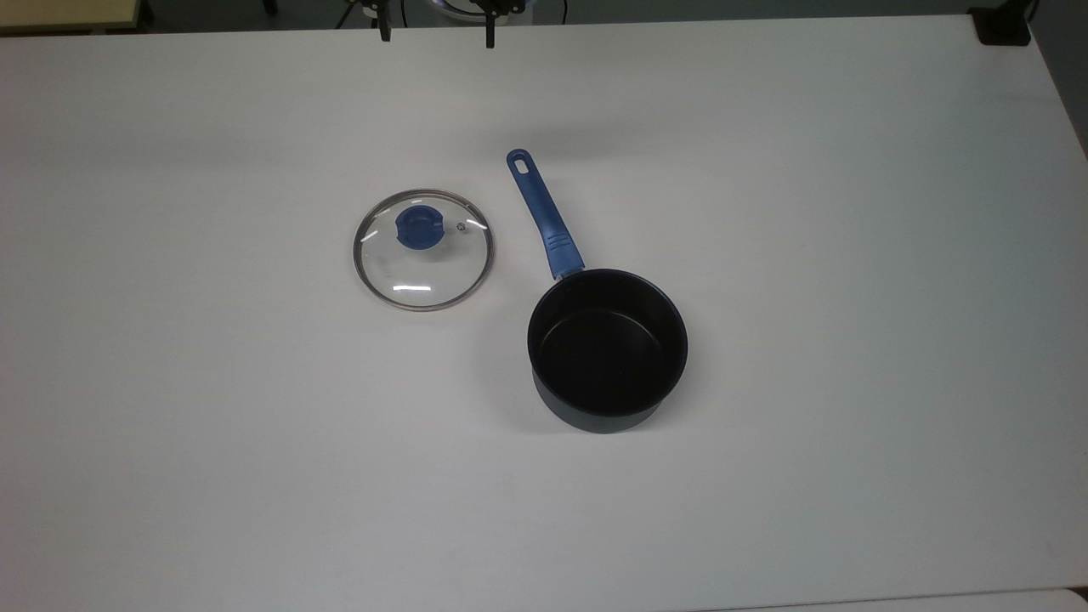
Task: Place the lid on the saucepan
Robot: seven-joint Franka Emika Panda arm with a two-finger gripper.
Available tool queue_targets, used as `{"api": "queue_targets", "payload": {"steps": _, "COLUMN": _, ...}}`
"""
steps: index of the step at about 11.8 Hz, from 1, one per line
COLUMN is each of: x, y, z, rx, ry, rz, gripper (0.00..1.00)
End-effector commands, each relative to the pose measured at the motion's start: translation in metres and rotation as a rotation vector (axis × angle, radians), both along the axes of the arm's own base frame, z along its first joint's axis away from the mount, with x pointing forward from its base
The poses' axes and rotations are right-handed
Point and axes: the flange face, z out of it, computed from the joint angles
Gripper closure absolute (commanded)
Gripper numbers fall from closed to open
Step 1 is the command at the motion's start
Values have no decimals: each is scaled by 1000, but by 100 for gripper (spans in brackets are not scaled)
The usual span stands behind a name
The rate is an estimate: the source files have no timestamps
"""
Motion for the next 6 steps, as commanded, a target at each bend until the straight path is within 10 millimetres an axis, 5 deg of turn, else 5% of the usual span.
{"api": "queue_targets", "payload": {"steps": 1, "x": -4, "y": -1, "z": 7, "rx": -10, "ry": 11, "rz": -5, "gripper": 0}}
{"api": "queue_targets", "payload": {"steps": 6, "x": -3, "y": -4, "z": -3, "rx": -21, "ry": 31, "rz": 33, "gripper": 0}}
